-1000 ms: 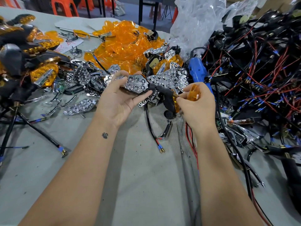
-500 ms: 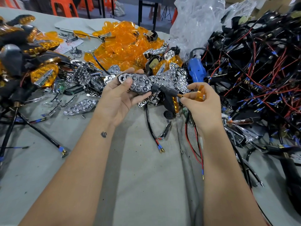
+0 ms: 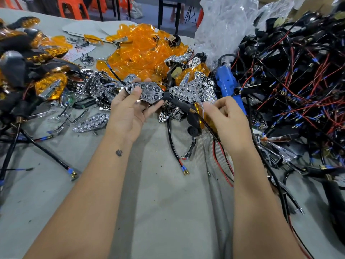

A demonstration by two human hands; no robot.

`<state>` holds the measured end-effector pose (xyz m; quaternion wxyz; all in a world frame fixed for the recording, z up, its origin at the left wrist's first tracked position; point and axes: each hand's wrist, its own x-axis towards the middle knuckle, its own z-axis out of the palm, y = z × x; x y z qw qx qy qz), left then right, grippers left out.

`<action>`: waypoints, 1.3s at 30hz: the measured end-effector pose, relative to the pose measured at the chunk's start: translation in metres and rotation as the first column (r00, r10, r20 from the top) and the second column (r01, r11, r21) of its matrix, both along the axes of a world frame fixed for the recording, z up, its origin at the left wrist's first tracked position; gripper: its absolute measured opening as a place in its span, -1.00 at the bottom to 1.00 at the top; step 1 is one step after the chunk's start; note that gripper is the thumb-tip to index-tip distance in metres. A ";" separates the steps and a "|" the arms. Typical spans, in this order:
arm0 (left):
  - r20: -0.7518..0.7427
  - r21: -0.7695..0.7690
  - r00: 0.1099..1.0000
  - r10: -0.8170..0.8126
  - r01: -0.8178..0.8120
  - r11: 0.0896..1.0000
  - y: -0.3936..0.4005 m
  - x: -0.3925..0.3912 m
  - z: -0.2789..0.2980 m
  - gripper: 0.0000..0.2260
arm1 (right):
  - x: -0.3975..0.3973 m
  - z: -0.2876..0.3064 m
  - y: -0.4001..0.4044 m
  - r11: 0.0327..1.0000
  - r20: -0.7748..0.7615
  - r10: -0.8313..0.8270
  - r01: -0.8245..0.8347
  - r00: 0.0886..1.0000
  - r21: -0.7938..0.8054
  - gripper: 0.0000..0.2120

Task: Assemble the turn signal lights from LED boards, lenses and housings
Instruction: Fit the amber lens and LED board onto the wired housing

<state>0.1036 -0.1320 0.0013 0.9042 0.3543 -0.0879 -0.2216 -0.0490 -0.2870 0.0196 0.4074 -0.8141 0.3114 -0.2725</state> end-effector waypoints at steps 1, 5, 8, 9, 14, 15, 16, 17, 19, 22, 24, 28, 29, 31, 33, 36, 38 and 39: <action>0.000 0.007 1.000 0.002 -0.002 1.000 0.000 0.001 0.000 -0.92 | 0.000 0.001 0.000 0.999 -0.014 -0.036 0.036 0.999 0.018 -0.66; -0.004 0.047 1.000 -0.004 0.004 0.999 0.001 0.002 -0.001 -0.88 | 0.001 0.000 -0.001 0.980 -0.172 -0.164 0.140 0.971 -0.142 -0.72; 0.001 0.093 1.000 -0.003 0.003 0.996 0.000 0.003 -0.002 -0.85 | 0.003 -0.002 -0.001 0.967 -0.188 -0.190 0.150 0.964 -0.205 -0.73; 0.000 0.109 1.000 0.002 -0.002 0.994 0.000 0.003 -0.002 -0.85 | 0.004 -0.002 -0.002 0.961 -0.131 -0.211 0.181 0.969 -0.210 -0.76; -0.023 0.144 1.000 0.016 -0.013 0.990 -0.001 0.004 -0.002 -0.85 | 0.004 -0.001 -0.010 0.931 0.048 -0.225 0.229 0.973 -0.285 -0.85; -0.022 0.153 1.000 0.016 -0.013 0.988 -0.001 0.004 -0.003 -0.85 | 0.005 -0.003 -0.010 0.934 -0.018 -0.193 0.178 0.981 -0.310 -0.87; -0.019 0.163 1.000 0.017 -0.014 0.987 -0.002 0.004 -0.003 -0.85 | 0.006 -0.005 -0.009 0.928 -0.082 -0.172 0.134 0.982 -0.348 -0.88; -0.015 0.168 1.000 0.017 -0.014 0.986 -0.002 0.004 -0.003 -0.85 | 0.007 -0.007 -0.006 0.904 -0.122 -0.172 0.108 0.978 -0.413 -0.89; -0.012 0.168 1.000 0.018 -0.015 0.986 -0.002 0.003 -0.003 -0.85 | 0.010 -0.006 0.002 0.823 -0.109 -0.181 0.090 0.977 -0.561 -0.89; -0.033 0.148 0.999 0.029 -0.024 0.989 -0.002 0.003 -0.002 -0.85 | 0.014 -0.004 0.013 0.825 -0.075 -0.020 -0.026 0.997 -0.564 -0.85; -0.067 0.115 0.996 0.051 -0.043 0.992 -0.003 0.003 -0.002 -0.87 | 0.014 -0.008 0.018 0.798 -0.182 0.049 -0.148 0.982 -0.584 -0.79; -0.113 0.031 0.990 0.089 -0.086 0.996 -0.002 0.004 -0.001 -0.88 | 0.016 -0.011 0.016 0.809 -0.218 0.020 -0.145 0.976 -0.570 -0.84; -0.126 0.010 0.987 0.096 -0.096 0.995 -0.001 0.004 -0.001 -0.86 | 0.016 -0.009 0.015 0.839 -0.182 0.017 -0.114 0.983 -0.532 -0.88; -0.141 -0.019 0.985 0.097 -0.101 0.995 0.001 0.005 0.000 -0.86 | 0.015 -0.005 0.012 0.905 -0.101 0.008 -0.050 0.995 -0.423 -0.93; -0.129 -0.023 0.988 0.087 -0.091 0.996 0.001 0.004 0.000 -0.87 | 0.012 -0.002 0.010 0.950 -0.034 -0.008 -0.003 0.999 -0.313 -0.89; -0.104 -0.022 0.991 0.081 -0.084 0.996 0.000 0.002 0.001 -0.86 | 0.009 -0.002 0.009 0.962 0.012 0.014 -0.010 1.000 -0.272 -0.84; -0.075 -0.016 0.995 0.071 -0.072 0.997 0.000 0.001 0.001 -0.85 | 0.008 -0.002 0.008 0.958 0.003 0.035 -0.033 0.999 -0.283 -0.85; -0.055 -0.012 0.997 0.059 -0.059 0.998 0.000 0.001 0.001 -0.84 | 0.008 -0.002 0.007 0.952 -0.013 0.038 -0.040 0.999 -0.304 -0.86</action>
